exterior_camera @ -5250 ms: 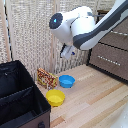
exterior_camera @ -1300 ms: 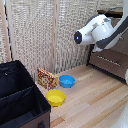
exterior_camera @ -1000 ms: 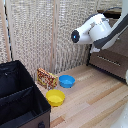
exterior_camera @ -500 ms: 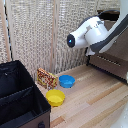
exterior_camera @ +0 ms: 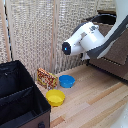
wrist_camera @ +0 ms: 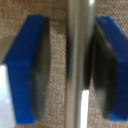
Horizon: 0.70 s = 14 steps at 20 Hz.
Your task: Kindly move your gripper toward the top drawer's handle. With caution, hold the handle robustly using your gripper and pull open the top drawer. Let the handle go. Relocate your gripper to the bowl placed in the background. Gently hold the bowl using your gripper. Bring the gripper and the bowl to the ajar drawer. Softly release the bowl into it.
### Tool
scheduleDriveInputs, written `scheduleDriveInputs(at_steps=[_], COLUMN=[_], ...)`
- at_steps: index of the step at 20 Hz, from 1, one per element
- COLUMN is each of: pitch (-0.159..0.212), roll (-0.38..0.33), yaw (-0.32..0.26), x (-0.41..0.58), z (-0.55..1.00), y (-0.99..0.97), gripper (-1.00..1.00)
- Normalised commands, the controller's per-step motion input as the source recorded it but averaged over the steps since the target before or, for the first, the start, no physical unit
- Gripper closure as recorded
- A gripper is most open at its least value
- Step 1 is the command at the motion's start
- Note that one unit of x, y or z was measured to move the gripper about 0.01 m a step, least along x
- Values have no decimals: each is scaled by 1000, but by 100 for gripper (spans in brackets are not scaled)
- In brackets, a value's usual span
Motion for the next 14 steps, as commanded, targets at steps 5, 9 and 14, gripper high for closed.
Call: scheduleDriveInputs(at_steps=[5, 9, 14], pitch=[0, -14, 11], roll=[25, 96, 298], yaw=[22, 5, -52], x=[191, 184, 146], z=[-19, 14, 107], y=[378, 587, 520], gripper=[-100, -100, -100])
